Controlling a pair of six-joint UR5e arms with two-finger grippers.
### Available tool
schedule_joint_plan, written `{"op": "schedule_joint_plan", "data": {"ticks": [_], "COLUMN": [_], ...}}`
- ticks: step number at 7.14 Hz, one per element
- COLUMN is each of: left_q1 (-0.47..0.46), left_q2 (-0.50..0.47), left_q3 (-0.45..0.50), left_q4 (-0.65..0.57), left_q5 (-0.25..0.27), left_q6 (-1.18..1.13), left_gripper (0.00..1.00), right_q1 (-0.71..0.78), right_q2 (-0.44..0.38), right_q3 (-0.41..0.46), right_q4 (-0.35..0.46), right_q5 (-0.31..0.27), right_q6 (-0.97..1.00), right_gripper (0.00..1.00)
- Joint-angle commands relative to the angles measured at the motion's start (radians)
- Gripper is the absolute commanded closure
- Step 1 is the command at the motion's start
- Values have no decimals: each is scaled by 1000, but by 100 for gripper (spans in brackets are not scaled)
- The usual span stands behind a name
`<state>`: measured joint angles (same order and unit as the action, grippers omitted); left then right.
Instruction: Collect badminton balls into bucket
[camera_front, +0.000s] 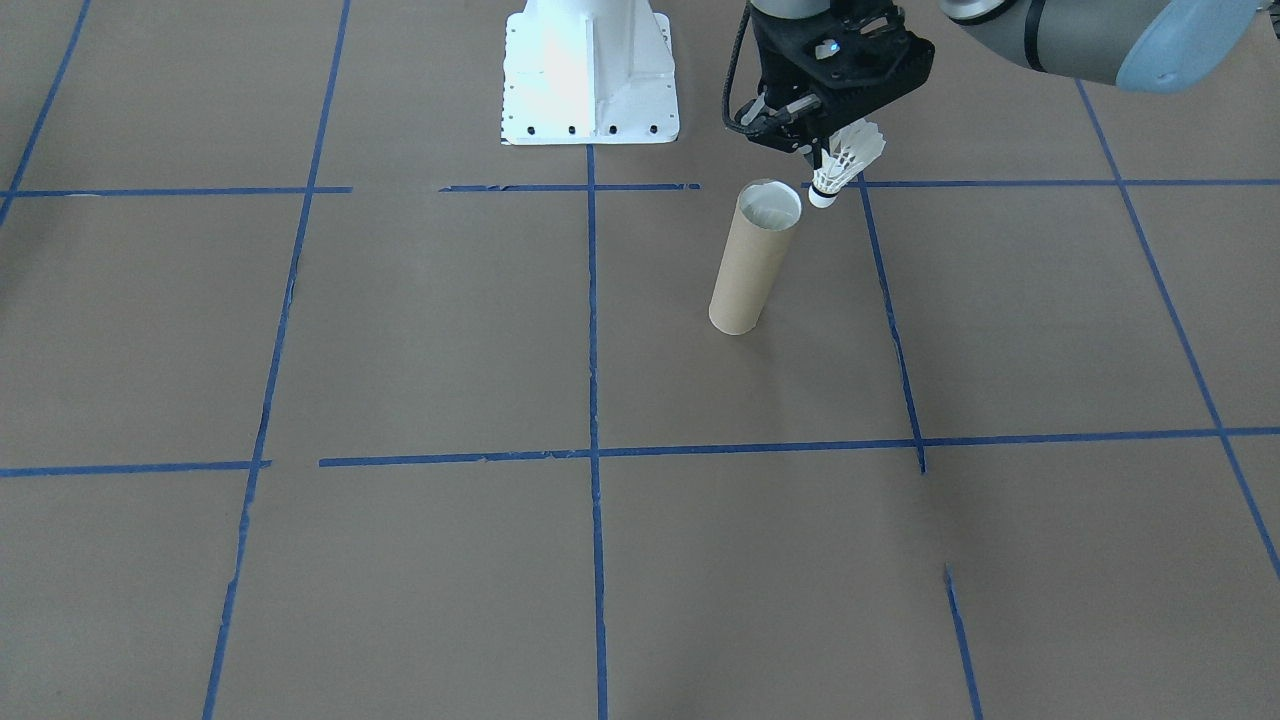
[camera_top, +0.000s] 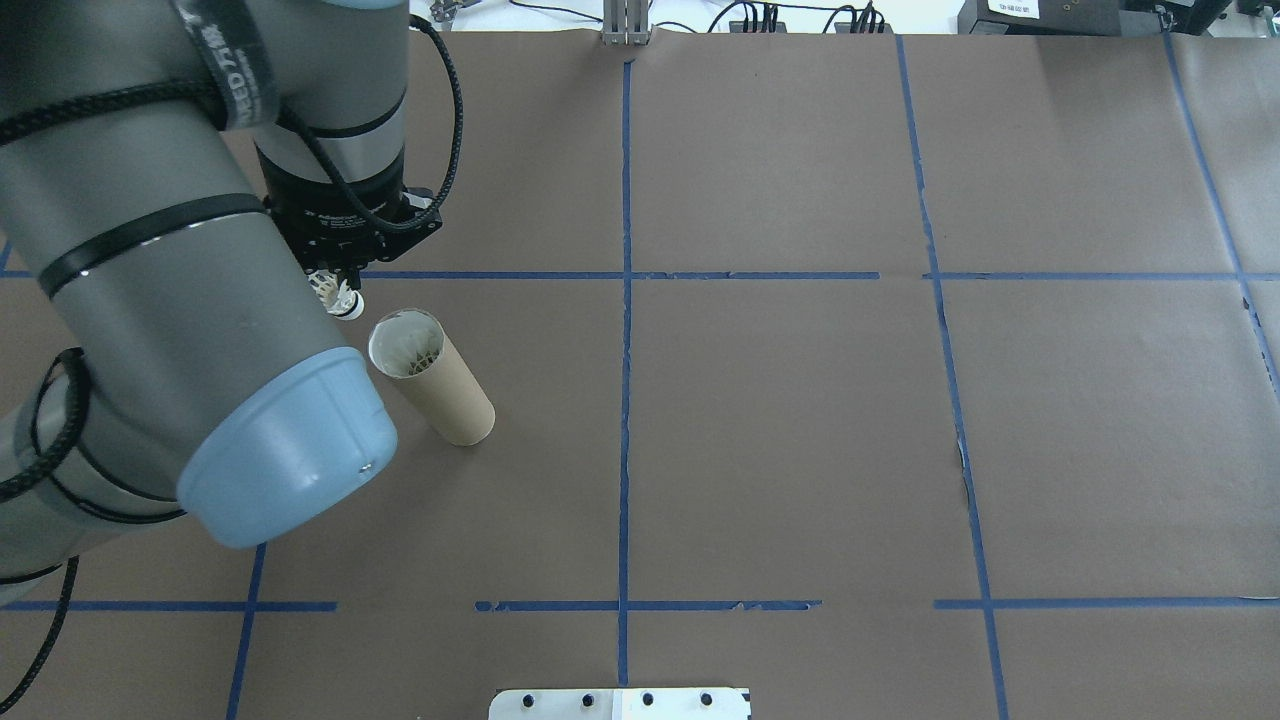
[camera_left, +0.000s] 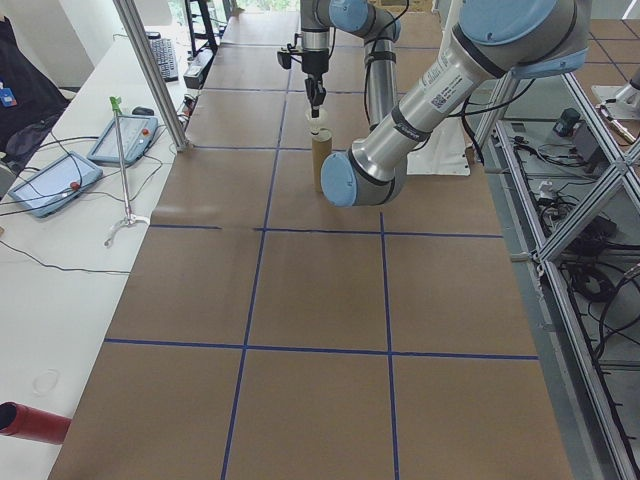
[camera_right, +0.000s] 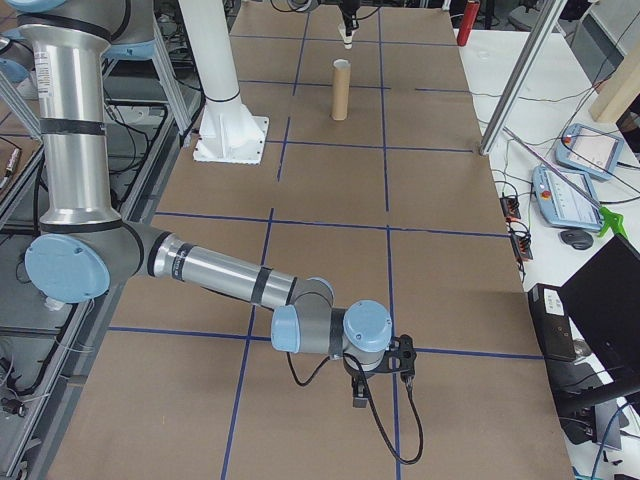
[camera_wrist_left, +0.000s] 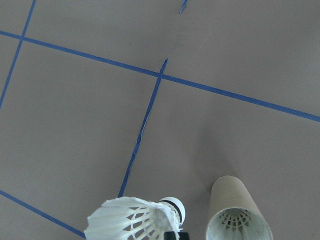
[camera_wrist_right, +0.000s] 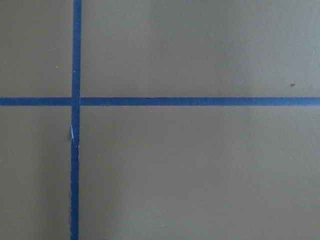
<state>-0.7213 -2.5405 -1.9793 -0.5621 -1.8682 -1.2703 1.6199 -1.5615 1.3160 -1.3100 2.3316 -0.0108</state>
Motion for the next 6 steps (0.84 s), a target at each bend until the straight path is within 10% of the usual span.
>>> {"op": "schedule_joint_plan", "data": {"ticks": [1, 5, 6], "left_q1": [34, 59, 57], "left_q2": [-66, -57, -55], "left_q3": [95, 116, 114], "left_q4": [1, -1, -2], "left_q5": [11, 14, 15], "left_q6": [-11, -40, -38], "left_gripper": [100, 100, 52], "right_q1": [0, 0, 0], "right_q2": [0, 0, 0], "right_q3": [0, -1, 0], "right_q4": [0, 0, 0], "right_q5": [0, 0, 0], "right_q6": [0, 0, 0], "right_gripper": [0, 0, 0]}}
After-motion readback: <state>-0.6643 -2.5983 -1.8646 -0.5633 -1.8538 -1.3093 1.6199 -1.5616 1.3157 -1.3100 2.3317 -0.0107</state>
